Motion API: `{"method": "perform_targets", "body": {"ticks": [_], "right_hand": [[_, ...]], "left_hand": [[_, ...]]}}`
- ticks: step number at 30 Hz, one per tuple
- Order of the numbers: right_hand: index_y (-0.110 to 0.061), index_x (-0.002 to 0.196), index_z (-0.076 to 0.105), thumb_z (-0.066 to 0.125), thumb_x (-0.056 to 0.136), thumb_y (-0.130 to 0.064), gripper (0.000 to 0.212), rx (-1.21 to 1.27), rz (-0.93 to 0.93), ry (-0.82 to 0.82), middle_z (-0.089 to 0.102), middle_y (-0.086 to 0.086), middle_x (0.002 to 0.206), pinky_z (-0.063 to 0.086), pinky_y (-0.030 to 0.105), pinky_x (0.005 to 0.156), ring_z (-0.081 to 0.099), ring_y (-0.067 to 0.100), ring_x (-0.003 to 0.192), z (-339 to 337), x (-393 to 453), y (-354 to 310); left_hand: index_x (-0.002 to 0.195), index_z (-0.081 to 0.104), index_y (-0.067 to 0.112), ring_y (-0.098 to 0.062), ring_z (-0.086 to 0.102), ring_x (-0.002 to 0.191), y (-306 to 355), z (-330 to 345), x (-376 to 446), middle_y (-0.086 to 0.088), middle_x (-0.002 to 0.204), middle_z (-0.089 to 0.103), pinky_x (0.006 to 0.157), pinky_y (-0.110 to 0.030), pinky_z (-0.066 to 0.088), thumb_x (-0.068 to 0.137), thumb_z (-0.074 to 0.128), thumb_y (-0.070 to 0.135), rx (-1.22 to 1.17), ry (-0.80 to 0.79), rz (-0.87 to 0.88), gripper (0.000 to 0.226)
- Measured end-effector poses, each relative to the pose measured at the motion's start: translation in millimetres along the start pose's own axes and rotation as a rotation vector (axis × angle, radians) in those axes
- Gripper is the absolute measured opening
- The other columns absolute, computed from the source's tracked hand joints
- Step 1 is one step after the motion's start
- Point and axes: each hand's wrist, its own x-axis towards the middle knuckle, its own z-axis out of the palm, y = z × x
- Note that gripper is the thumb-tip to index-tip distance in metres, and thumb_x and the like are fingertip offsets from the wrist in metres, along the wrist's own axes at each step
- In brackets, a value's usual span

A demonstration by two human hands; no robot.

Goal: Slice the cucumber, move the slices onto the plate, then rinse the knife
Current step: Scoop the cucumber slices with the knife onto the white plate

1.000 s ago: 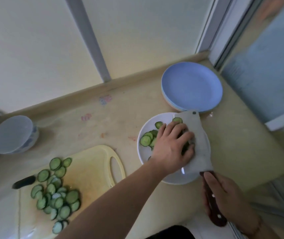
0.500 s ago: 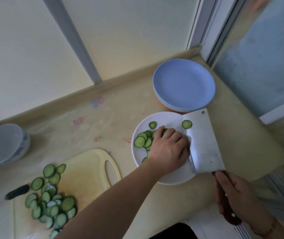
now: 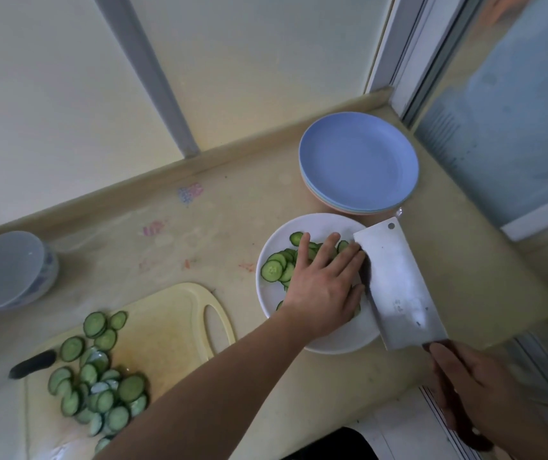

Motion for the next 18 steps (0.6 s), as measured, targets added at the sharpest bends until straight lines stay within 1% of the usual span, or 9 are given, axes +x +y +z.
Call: {"method": "perform_targets", "body": {"ticks": [2,5,8,10,12,14,15,17,18], "right_hand": [[0.002,0.068,0.055,0.047,0.098,-0.022,0.04,-0.003,0.012,-0.012,0.057,0.022,0.046,0.037,0.022,0.036,0.052,0.037,0.032,-4,-5,-1],[-0.013,0.071,0.062,0.048,0.097,-0.028,0.033,0.013,0.026,-0.006,0.056,0.022,0.046,0.038,0.024,0.037,0.05,0.033,0.032,-10,-11,-4],[-0.027,0.084,0.066,0.051,0.093,-0.042,0.023,0.007,0.041,0.03,0.057,0.019,0.047,0.039,0.023,0.035,0.051,0.027,0.033,-15,-20,-16],[-0.028,0.087,0.065,0.052,0.076,-0.077,0.052,0.004,0.068,0.012,0.058,0.017,0.046,0.041,0.025,0.035,0.054,0.029,0.033,-16,-25,-27],[-0.026,0.084,0.067,0.044,0.061,-0.09,0.071,-0.028,0.066,0.059,0.061,0.013,0.047,0.046,0.029,0.034,0.057,0.029,0.035,-14,-22,-19],[-0.03,0.089,0.071,0.046,0.073,-0.079,0.058,-0.078,-0.018,0.047,0.068,0.008,0.056,0.052,0.033,0.04,0.062,0.018,0.041,-1,-23,-42],[-0.027,0.088,0.073,0.051,0.085,-0.064,0.043,-0.073,-0.043,0.026,0.069,0.012,0.059,0.052,0.028,0.041,0.061,0.014,0.041,8,-23,-52],[-0.013,0.08,0.072,0.058,0.094,-0.033,0.028,-0.036,-0.054,-0.047,0.064,0.025,0.061,0.041,0.024,0.032,0.056,0.021,0.038,31,-17,-67],[-0.011,0.079,0.071,0.059,0.092,-0.034,0.029,-0.04,-0.059,-0.104,0.063,0.028,0.062,0.039,0.026,0.032,0.055,0.026,0.038,43,-15,-75]], "left_hand": [[0.136,0.061,0.014,-0.035,0.042,0.141,0,0,-1,0.0,0.138,0.061,0.117,-0.069,0.016,0.098,0.042,0.041,0.012,-0.001,-0.007,0.05],[0.124,0.067,0.014,-0.035,0.044,0.139,1,0,-4,-0.001,0.128,0.066,0.119,-0.068,0.013,0.098,0.039,0.043,0.008,-0.016,-0.014,0.048],[0.128,0.066,0.013,-0.034,0.041,0.142,3,-3,-8,-0.002,0.134,0.064,0.12,-0.066,0.011,0.1,0.038,0.044,0.001,-0.008,-0.011,0.051],[0.134,0.063,0.012,-0.033,0.037,0.145,4,-12,-12,-0.002,0.139,0.061,0.121,-0.065,0.013,0.1,0.037,0.044,-0.028,0.015,-0.033,0.053],[0.139,0.059,0.013,-0.032,0.033,0.147,-1,-23,-22,-0.002,0.142,0.059,0.122,-0.062,0.012,0.1,0.038,0.043,-0.066,0.049,-0.073,0.053],[0.14,0.057,0.013,-0.032,0.031,0.148,-12,-34,-39,-0.003,0.143,0.057,0.123,-0.059,0.011,0.1,0.04,0.042,-0.081,0.092,-0.113,0.052],[0.14,0.057,0.013,-0.031,0.032,0.148,-19,-38,-50,-0.003,0.144,0.057,0.123,-0.057,0.012,0.1,0.042,0.042,-0.073,0.119,-0.135,0.051],[0.14,0.056,0.013,-0.031,0.034,0.147,-34,-46,-75,-0.003,0.145,0.054,0.122,-0.055,0.018,0.099,0.046,0.04,-0.067,0.172,-0.184,0.05],[0.14,0.056,0.013,-0.032,0.035,0.146,-42,-50,-90,-0.004,0.146,0.053,0.121,-0.055,0.022,0.098,0.049,0.038,-0.063,0.19,-0.211,0.049]]}}
